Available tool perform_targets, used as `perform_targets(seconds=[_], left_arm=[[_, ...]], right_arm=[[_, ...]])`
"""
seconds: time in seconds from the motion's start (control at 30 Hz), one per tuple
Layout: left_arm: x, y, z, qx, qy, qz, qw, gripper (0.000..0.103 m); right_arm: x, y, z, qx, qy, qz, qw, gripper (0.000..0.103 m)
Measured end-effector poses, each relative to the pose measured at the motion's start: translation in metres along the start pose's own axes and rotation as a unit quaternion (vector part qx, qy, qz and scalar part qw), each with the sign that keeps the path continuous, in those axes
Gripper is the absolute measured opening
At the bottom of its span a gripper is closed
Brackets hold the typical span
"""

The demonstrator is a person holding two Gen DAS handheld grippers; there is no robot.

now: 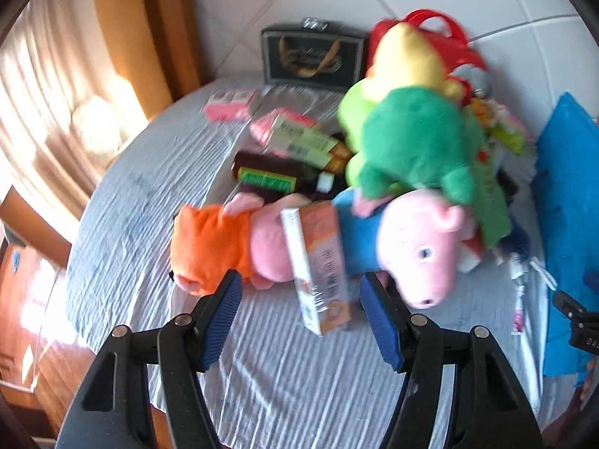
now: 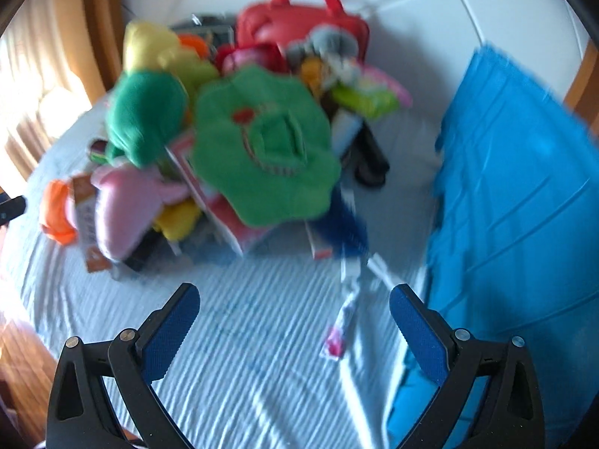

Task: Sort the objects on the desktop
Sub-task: 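Grasp the orange-white ointment box with left tool while right tool grasps pink ointment tube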

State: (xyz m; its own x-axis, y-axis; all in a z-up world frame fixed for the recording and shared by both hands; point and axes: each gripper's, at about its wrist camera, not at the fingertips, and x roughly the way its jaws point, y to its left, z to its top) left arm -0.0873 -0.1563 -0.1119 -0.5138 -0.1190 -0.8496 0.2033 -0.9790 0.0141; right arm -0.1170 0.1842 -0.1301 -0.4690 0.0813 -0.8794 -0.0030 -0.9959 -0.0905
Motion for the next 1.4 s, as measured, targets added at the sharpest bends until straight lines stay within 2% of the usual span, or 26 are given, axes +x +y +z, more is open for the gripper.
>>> perform_targets(seconds=[0.1,0.23,0.5,0.6,0.77,0.83,0.9,0.97,1.03,1.17,1.2,1.27,1.3,1.33,1.4], left_arm=[[0.031,0.009,-0.007,-0.009,0.010,0.005,0.9999,0.064],[0.058,-0.002,-0.014,0.006,0.019,-0.004,0.9998,0.064],[0.112,-0.024,-0.017,0.015,0.041,0.006,0.9990,0.064],[0.125,-0.028,-0.018,0.006,0.045,-0.011,0.9989,0.065],[0.138,-0.039,-0.015,0.012,0.041,0.017,0.9989,0.065],[0.142,-0.043,-0.016,0.019,0.044,0.026,0.9985,0.065],[0.145,-0.048,-0.019,0.031,0.051,0.035,0.9976,0.065],[0.142,-0.050,-0.023,0.038,0.046,0.035,0.9976,0.065],[0.142,-0.048,-0.028,0.037,0.043,0.030,0.9979,0.065],[0.149,-0.037,-0.032,0.011,0.070,0.014,0.9974,0.052],[0.150,-0.033,-0.034,0.003,0.073,0.014,0.9972,0.050],[0.148,-0.028,-0.037,0.001,0.077,0.007,0.9970,0.050],[0.148,-0.026,-0.039,0.003,0.081,0.002,0.9967,0.050],[0.146,-0.023,-0.042,0.005,0.086,-0.004,0.9963,0.050],[0.142,-0.016,-0.049,0.009,0.100,-0.021,0.9947,0.050]], right_arm=[[0.032,-0.004,-0.014,0.025,0.032,-0.008,0.999,0.103],[0.061,-0.008,-0.029,0.042,0.057,-0.025,0.997,0.103],[0.099,-0.019,-0.046,0.070,0.089,-0.048,0.992,0.103],[0.112,-0.024,-0.050,0.080,0.096,-0.066,0.990,0.103],[0.121,-0.023,-0.052,0.080,0.081,-0.110,0.987,0.103],[0.127,-0.018,-0.052,0.081,0.087,-0.103,0.988,0.103],[0.132,-0.017,-0.055,0.103,0.090,-0.085,0.987,0.103],[0.132,-0.022,-0.057,0.131,0.071,-0.109,0.983,0.103],[0.130,-0.034,-0.063,0.178,0.056,-0.115,0.976,0.103],[0.140,-0.050,-0.072,0.211,0.065,-0.109,0.969,0.102],[0.138,-0.051,-0.074,0.216,0.061,-0.100,0.969,0.098],[0.133,-0.047,-0.075,0.211,0.053,-0.078,0.973,0.080],[0.131,-0.041,-0.074,0.200,0.051,-0.071,0.976,0.061],[0.127,-0.034,-0.073,0.186,0.050,-0.063,0.979,0.036],[0.125,-0.026,-0.074,0.174,0.054,-0.041,0.982,0.020]])
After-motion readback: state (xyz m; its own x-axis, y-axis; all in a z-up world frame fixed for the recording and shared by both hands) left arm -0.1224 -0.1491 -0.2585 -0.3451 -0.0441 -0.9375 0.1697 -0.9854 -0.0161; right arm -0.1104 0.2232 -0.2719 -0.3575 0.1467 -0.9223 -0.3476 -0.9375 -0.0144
